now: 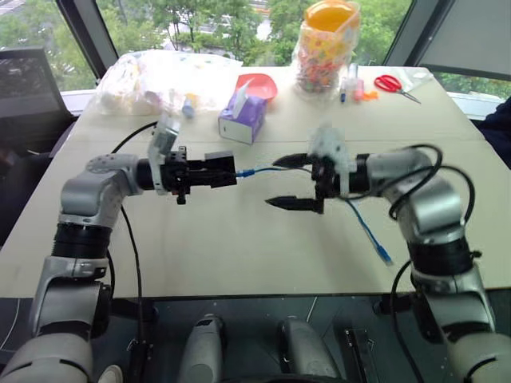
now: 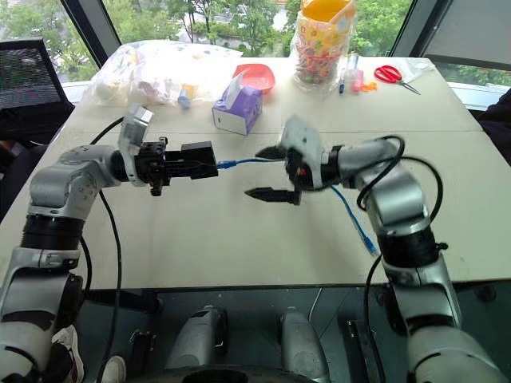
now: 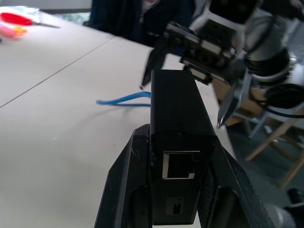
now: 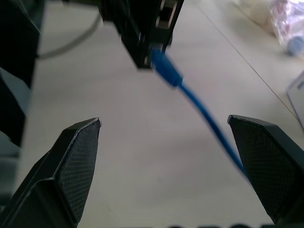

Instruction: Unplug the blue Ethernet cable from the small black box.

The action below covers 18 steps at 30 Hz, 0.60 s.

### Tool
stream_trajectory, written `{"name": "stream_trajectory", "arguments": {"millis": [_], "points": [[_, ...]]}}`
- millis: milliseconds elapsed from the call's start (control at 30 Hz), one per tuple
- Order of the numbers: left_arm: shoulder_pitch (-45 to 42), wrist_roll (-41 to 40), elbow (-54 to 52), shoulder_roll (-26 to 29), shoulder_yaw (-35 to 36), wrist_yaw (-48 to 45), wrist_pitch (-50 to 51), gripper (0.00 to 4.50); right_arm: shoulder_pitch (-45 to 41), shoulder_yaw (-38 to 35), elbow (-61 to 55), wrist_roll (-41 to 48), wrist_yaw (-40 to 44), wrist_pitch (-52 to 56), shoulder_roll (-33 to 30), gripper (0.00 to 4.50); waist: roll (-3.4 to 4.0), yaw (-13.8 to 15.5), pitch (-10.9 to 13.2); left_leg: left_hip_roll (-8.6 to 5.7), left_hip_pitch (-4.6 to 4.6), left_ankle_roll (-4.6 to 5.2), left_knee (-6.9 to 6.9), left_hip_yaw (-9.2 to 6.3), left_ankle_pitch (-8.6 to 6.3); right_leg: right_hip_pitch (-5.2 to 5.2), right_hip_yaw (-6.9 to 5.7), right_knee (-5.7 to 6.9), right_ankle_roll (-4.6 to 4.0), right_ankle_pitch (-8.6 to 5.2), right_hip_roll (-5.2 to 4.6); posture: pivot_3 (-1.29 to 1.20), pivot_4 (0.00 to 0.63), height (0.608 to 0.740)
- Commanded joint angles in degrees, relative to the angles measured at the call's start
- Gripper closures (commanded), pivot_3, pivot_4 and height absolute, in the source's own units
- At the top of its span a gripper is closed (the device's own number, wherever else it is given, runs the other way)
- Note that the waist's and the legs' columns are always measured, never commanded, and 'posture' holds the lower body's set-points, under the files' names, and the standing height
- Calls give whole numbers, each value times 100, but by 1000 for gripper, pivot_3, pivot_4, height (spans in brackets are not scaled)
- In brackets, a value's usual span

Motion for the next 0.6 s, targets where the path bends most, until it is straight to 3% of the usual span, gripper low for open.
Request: {"name": "stream_trajectory", "arguments": {"millis": [33,267,367,500,600], "points": [[-246,-223,-208,68,146,-146,119,3965,-407,-96,408,560,-72,769,87,64,0,0,0,0,0,0,-1,0,0,0,0,0,-1,0,0,0,150,735],[-301,-240,-318,28,95,-156,155,3965,-771,136,891,961,-119,1013,271,64,1,14,0,-3,-16,6,-3,4,-4,-13,0,-2,11,6,-2,0,150,735],[-324,-252,-351,21,114,-142,181,3965,-834,179,926,1077,-181,1029,329,963,1,10,0,-3,-16,7,-7,4,-4,-14,0,-3,18,9,-1,0,150,735],[-316,-253,-371,15,125,-135,184,3965,-898,324,930,1145,-261,1098,325,2937,1,3,0,-2,-16,7,-7,4,-4,-15,0,-2,18,8,0,0,150,735],[-311,-263,-374,7,137,-130,187,3965,-926,435,857,1225,-281,1228,327,2937,1,4,0,-2,-16,7,-7,4,-4,-15,0,-2,17,8,0,0,150,735]]}}
